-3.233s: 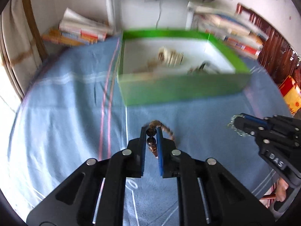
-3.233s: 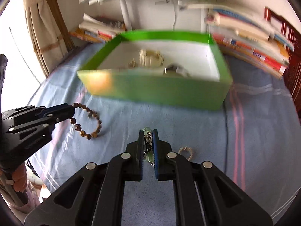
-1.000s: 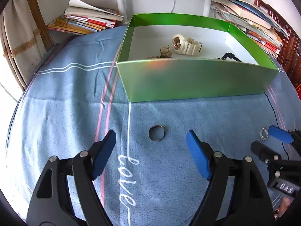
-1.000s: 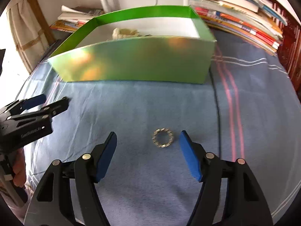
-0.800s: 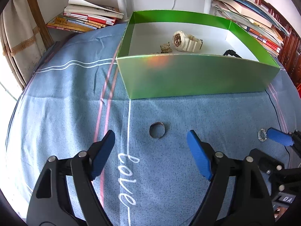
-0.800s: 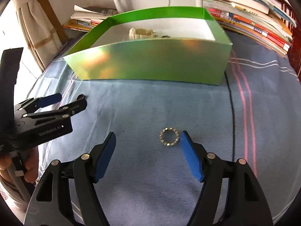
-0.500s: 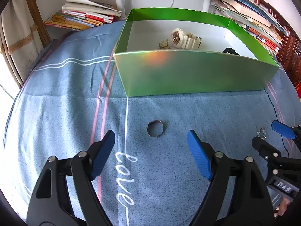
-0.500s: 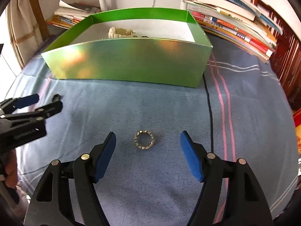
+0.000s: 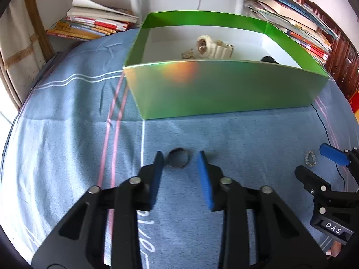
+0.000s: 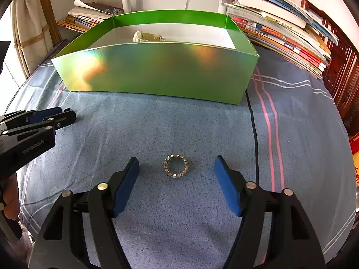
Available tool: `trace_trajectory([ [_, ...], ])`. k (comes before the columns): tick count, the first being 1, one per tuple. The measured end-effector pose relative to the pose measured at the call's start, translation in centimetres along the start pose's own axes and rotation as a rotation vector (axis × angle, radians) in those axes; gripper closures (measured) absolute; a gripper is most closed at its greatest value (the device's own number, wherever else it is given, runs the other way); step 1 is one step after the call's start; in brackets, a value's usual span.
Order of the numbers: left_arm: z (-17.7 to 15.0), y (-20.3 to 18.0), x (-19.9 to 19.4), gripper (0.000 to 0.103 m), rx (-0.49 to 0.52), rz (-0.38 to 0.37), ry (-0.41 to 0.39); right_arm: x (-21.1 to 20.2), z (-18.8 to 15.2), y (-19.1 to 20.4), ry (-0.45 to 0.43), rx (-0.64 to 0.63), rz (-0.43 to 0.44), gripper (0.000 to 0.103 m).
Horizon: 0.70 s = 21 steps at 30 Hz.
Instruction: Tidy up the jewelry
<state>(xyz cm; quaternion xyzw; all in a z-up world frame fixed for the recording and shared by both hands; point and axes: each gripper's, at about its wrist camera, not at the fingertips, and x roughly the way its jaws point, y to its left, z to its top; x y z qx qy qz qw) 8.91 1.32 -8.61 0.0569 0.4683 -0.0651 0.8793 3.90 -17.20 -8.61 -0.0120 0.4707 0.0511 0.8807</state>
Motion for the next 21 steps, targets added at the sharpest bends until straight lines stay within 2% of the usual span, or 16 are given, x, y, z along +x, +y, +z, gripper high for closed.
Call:
trace_trajectory([
  [1, 0.0, -0.2, 0.0, 0.077, 0.004, 0.001, -0.001, -0.1, 0.0, 0.0, -0.004, 0.000, 0.003, 0.056],
  [3, 0.0, -0.4, 0.0, 0.082, 0.010, -0.003, -0.002, -0.2, 0.0, 0.1, -0.009, 0.002, 0.007, 0.075],
  [5, -0.1, -0.6, -0.1, 0.084, 0.016, -0.006, -0.003, -0.1, 0.1, 0.0, -0.011, 0.013, 0.010, 0.080],
  [11, -0.4, -1.2, -0.3, 0.084, 0.029, -0.030, 0.000, -0.2, 0.0, 0.0, -0.006, 0.024, 0.025, 0.081],
  [18, -2.1, -3.8, -1.6, 0.084, 0.117, -0.095, 0.016, -0.4, -0.2, -0.2, -0.002, 0.033, 0.021, 0.081],
  [21, -2.5, -4.3, -1.9, 0.084, 0.126, -0.090, 0.016, -0.4, -0.2, -0.2, 0.000, 0.036, 0.022, 0.081],
])
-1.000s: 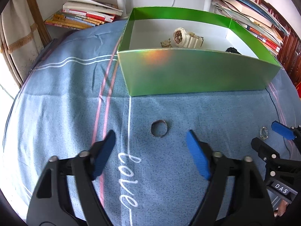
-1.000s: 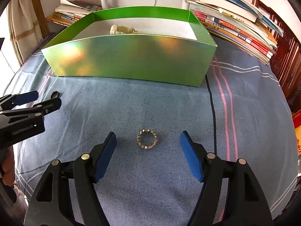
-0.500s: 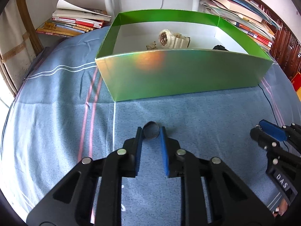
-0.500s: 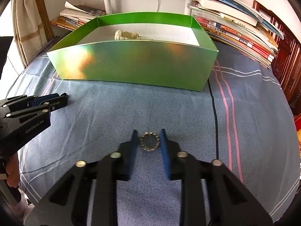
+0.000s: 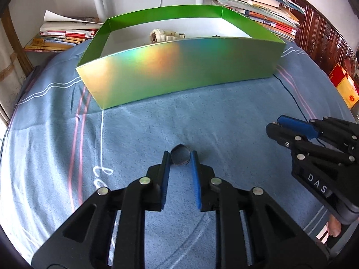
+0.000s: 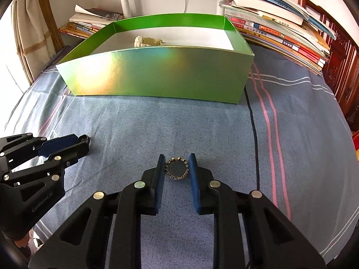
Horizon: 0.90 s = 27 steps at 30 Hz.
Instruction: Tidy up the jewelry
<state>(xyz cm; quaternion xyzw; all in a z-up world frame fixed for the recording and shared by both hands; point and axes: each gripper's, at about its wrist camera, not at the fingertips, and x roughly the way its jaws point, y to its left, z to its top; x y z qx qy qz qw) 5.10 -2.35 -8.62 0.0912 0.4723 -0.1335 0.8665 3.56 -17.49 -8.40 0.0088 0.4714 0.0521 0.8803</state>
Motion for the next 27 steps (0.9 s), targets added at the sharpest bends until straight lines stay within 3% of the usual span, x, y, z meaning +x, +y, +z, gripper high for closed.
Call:
trace_trajectory([
  [2, 0.0, 0.1, 0.1, 0.075, -0.012, 0.007, 0.002, 0.0, 0.0, -0.1, 0.001, 0.004, 0.004, 0.078],
  [5, 0.0, 0.5, 0.2, 0.060, -0.023, 0.029, 0.002, -0.1, -0.1, -0.3, 0.000, 0.023, 0.012, 0.063],
  [8, -0.2, 0.9, 0.1, 0.055, -0.026, 0.032, 0.001, -0.1, -0.1, -0.3, -0.003, 0.023, 0.006, 0.061],
  [14, -0.2, 0.9, 0.1, 0.049, -0.025, 0.037, 0.001, -0.1, -0.3, -0.2, -0.002, 0.014, 0.006, 0.055],
  [27, -0.4, 1.0, 0.1, 0.042, -0.040, 0.045, -0.004, -0.2, -0.6, 0.1, -0.007, -0.008, -0.009, 0.052],
])
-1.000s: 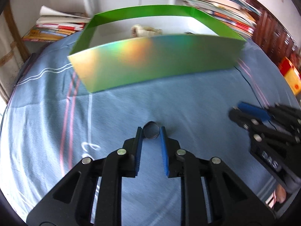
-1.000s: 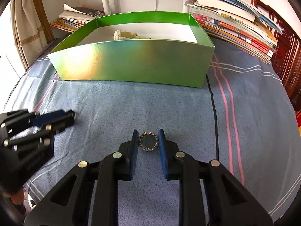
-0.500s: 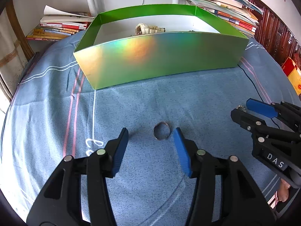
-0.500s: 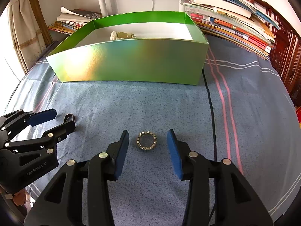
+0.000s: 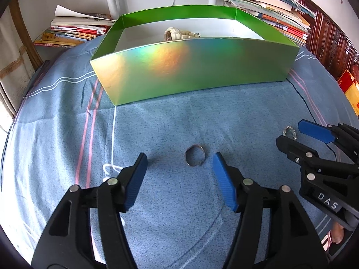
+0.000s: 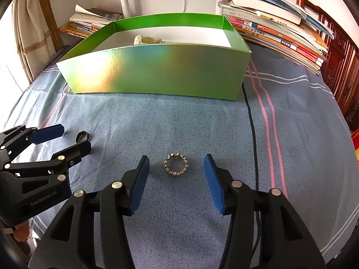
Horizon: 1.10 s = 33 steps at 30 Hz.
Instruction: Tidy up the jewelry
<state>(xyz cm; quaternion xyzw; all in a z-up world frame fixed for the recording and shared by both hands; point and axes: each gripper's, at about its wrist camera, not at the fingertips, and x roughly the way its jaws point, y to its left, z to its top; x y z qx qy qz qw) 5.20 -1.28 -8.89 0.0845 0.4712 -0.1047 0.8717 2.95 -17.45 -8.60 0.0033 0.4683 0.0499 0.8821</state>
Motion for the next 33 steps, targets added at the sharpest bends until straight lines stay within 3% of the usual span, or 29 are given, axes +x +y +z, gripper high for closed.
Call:
trace_trajectory([
  [12, 0.0, 0.1, 0.0, 0.048, -0.007, -0.034, -0.010, -0.1, -0.2, 0.6, -0.009, -0.038, -0.008, 0.055],
  [15, 0.0, -0.1, 0.0, 0.059, -0.004, -0.036, -0.017, -0.2, -0.2, 0.7, -0.013, -0.045, 0.002, 0.068],
  [19, 0.0, -0.6, -0.2, 0.084, 0.006, -0.044, -0.022, -0.3, -0.2, 0.6, -0.016, -0.045, 0.011, 0.079],
  [27, 0.0, -0.5, -0.4, 0.084, -0.003, 0.004, -0.024, -0.7, 0.2, 0.3, -0.019, -0.033, 0.017, 0.082],
  [33, 1.2, 0.2, -2.3, 0.084, -0.006, 0.026, -0.085, -3.3, 2.9, 0.3, -0.100, -0.047, 0.034, 0.082],
])
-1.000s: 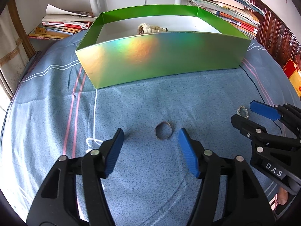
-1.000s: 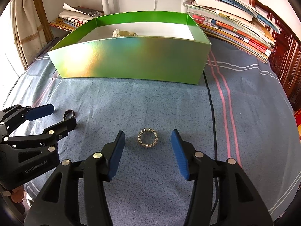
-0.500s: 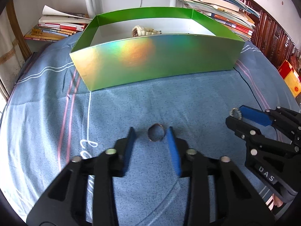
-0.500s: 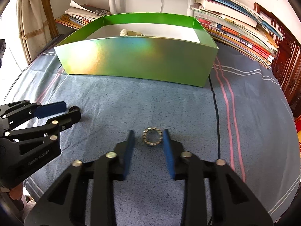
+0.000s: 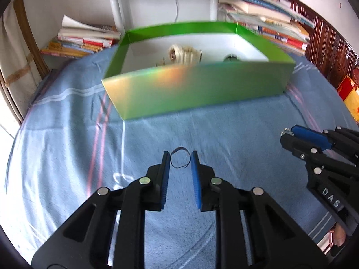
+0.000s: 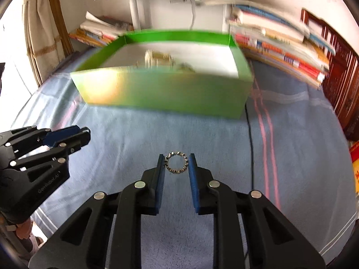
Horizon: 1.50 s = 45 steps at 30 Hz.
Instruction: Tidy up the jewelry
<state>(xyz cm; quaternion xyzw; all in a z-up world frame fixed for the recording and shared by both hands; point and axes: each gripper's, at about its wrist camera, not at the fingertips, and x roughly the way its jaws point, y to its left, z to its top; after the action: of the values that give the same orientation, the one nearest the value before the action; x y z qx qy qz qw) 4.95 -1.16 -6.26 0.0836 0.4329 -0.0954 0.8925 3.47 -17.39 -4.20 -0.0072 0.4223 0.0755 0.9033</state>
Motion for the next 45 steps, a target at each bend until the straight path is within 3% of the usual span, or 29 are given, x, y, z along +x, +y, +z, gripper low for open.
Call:
trace_trajectory([
  [6, 4.1, 1.7, -2.3, 0.084, -0.021, 0.021, -0.098, -3.1, 5.7, -1.0, -0.143, 0.007, -0.009, 0.082],
  [10, 8.6, 4.0, -3.1, 0.084, -0.061, 0.038, -0.160, -3.3, 9.7, -1.8, -0.199, 0.032, -0.003, 0.082],
  [14, 12.2, 6.0, -0.9, 0.084, -0.091, 0.059, -0.136, 0.4, 12.7, -2.7, -0.152, 0.072, -0.006, 0.082],
  [19, 13.8, 7.0, 4.8, 0.084, -0.106, 0.066, -0.028, 7.7, 13.1, -3.2, 0.001, 0.100, -0.028, 0.081],
  [22, 13.8, 6.9, 7.0, 0.084, -0.099, 0.067, 0.012, 9.1, 12.6, -3.1, 0.029, 0.092, -0.044, 0.080],
  [23, 13.7, 6.8, 7.2, 0.083, -0.096, 0.056, 0.013, 9.1, 12.5, -3.1, 0.030, 0.092, -0.041, 0.073],
  [24, 13.6, 6.7, 7.2, 0.082, -0.098, 0.046, 0.009, 8.8, 12.4, -3.1, 0.025, 0.095, -0.042, 0.060],
  [27, 13.5, 6.7, 6.6, 0.056, -0.109, 0.024, -0.007, 6.2, 12.1, -2.9, -0.036, 0.102, -0.057, 0.041],
  [33, 11.0, 5.8, 0.7, 0.033, -0.096, 0.114, -0.153, -1.2, 9.3, -2.1, -0.198, 0.088, -0.120, 0.017],
  [38, 7.1, 5.3, -5.2, 0.022, -0.141, 0.194, -0.267, -7.1, 4.9, -0.7, -0.336, 0.048, -0.250, 0.006],
  [42, 4.0, 5.0, -9.8, 0.015, -0.179, 0.180, -0.370, -10.2, 2.3, -0.1, -0.377, 0.070, -0.218, 0.003],
  [45, 2.1, 3.6, -12.3, 0.012, -0.149, 0.177, -0.432, -11.5, 1.6, 1.0, -0.406, 0.046, -0.218, 0.003],
])
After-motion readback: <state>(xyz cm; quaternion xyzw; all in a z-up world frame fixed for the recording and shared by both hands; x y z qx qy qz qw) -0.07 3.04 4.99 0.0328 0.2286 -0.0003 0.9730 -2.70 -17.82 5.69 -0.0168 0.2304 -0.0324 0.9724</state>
